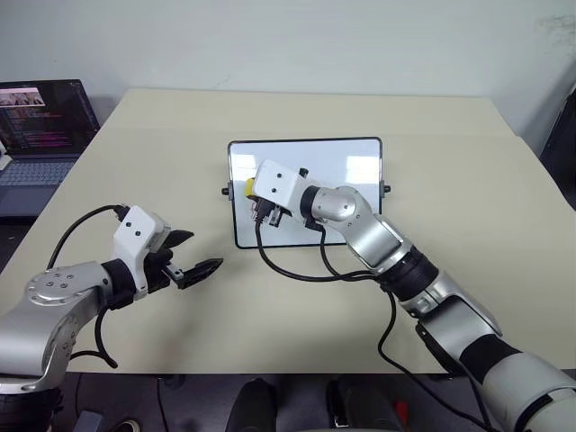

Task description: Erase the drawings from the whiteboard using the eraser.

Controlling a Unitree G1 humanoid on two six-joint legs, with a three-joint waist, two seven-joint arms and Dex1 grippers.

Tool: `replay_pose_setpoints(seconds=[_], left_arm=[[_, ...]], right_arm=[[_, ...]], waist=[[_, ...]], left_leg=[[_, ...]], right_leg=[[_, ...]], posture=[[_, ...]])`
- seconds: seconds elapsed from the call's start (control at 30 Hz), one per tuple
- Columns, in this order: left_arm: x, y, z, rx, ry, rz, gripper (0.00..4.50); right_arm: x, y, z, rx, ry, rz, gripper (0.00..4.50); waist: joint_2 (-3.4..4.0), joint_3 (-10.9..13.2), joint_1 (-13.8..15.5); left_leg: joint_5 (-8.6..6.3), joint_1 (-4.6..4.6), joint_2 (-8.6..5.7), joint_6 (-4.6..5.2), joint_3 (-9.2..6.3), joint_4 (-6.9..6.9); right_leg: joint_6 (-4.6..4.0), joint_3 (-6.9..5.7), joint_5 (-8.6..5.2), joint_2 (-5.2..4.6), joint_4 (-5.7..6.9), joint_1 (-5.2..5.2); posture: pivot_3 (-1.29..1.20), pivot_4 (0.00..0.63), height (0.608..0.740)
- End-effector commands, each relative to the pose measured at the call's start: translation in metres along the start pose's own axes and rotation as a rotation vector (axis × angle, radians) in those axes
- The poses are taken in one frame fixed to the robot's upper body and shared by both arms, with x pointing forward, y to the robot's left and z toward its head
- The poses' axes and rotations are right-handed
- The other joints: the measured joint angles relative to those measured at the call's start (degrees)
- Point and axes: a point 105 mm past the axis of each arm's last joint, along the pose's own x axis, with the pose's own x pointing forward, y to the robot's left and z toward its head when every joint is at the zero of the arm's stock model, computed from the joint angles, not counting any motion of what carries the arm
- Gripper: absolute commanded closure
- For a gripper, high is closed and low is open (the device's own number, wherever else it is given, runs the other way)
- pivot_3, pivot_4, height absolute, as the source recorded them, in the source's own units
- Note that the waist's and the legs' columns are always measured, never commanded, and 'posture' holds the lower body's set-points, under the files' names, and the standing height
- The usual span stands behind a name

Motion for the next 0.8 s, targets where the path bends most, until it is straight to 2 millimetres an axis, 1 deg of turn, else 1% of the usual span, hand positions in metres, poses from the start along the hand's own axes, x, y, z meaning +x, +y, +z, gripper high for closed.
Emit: replay_pose_setpoints(seconds=[0.03,0.13,0.3,0.33,0.37,0.47,0.53,0.63,0.73,0.8], left_arm=[[-0.003,0.001,0.008,0.049,-0.014,0.008,0.0],[-0.004,0.001,0.009,0.052,-0.017,0.009,0.0],[-0.005,0.0,0.009,0.053,-0.018,0.01,0.0],[-0.006,0.0,0.009,0.053,-0.018,0.009,0.0],[-0.006,-0.001,0.008,0.053,-0.019,0.008,0.0],[-0.006,-0.003,0.008,0.05,-0.019,-0.006,0.0],[-0.005,-0.004,0.007,0.05,-0.02,-0.01,0.0],[-0.005,-0.006,0.007,0.049,-0.021,-0.014,0.0],[-0.004,-0.006,0.007,0.05,-0.022,-0.018,0.0],[-0.004,-0.007,0.007,0.05,-0.022,-0.018,0.0]], right_arm=[[0.006,0.004,0.003,-0.041,0.0,0.045,3.54],[0.007,0.013,-0.006,-0.04,0.036,0.116,3.54],[0.004,0.029,-0.015,-0.05,0.066,0.208,3.54],[0.005,0.028,-0.014,-0.053,0.065,0.202,3.54],[0.006,0.024,-0.013,-0.06,0.061,0.173,3.54],[0.011,0.002,-0.002,-0.053,0.033,0.062,3.54],[0.012,0.002,-0.001,-0.054,0.033,0.068,3.54],[0.014,0.014,-0.008,-0.042,0.061,0.143,3.54],[0.012,0.033,-0.017,-0.04,0.099,0.256,3.54],[0.011,0.037,-0.019,-0.043,0.106,0.279,3.54]], waist=[[0.0,0.0,0.0],[0.0,0.0,0.0],[0.0,0.0,0.0],[0.0,0.0,0.0],[0.0,0.0,0.0],[0.01,0.0,0.0],[0.01,0.0,0.0],[0.0,0.0,0.0],[0.01,0.0,0.0],[0.01,0.0,0.0]], left_leg=[[0.0,0.0,0.0,0.0,-0.02,0.0],[0.0,0.0,0.0,0.0,-0.03,0.0],[0.0,0.01,0.0,0.0,-0.11,0.0],[0.0,0.01,0.0,0.0,-0.13,0.0],[0.0,0.01,0.01,0.0,-0.16,0.0],[0.0,0.01,0.0,0.0,-0.18,0.01],[0.0,0.02,0.0,0.0,-0.17,0.01],[0.0,0.03,0.0,0.0,-0.18,0.02],[0.0,0.03,0.0,0.0,-0.16,0.02],[0.0,0.03,0.0,0.0,-0.17,0.02]], right_leg=[[0.0,-0.01,0.0,0.0,0.0,0.0],[0.0,0.0,0.0,-0.02,0.04,0.0],[-0.01,-0.01,0.0,-0.02,0.08,-0.01],[-0.01,-0.02,-0.01,-0.02,0.09,-0.01],[-0.02,-0.03,-0.01,-0.02,0.09,-0.01],[-0.02,-0.02,-0.01,-0.02,0.15,-0.03],[-0.03,-0.02,-0.02,-0.02,0.22,-0.06],[-0.05,-0.03,-0.03,-0.02,0.25,-0.06],[-0.06,-0.02,-0.03,-0.02,0.24,-0.06],[-0.06,-0.03,-0.03,-0.02,0.25,-0.06]], posture=[[0.0,0.15,0.74],[0.0,0.15,0.74],[0.0,0.15,0.74],[0.0,0.15,0.74],[0.0,0.15,0.74],[0.0,0.15,0.74],[0.0,0.15,0.74],[0.0,0.15,0.74],[0.0,0.15,0.74],[0.0,0.15,0.74]])
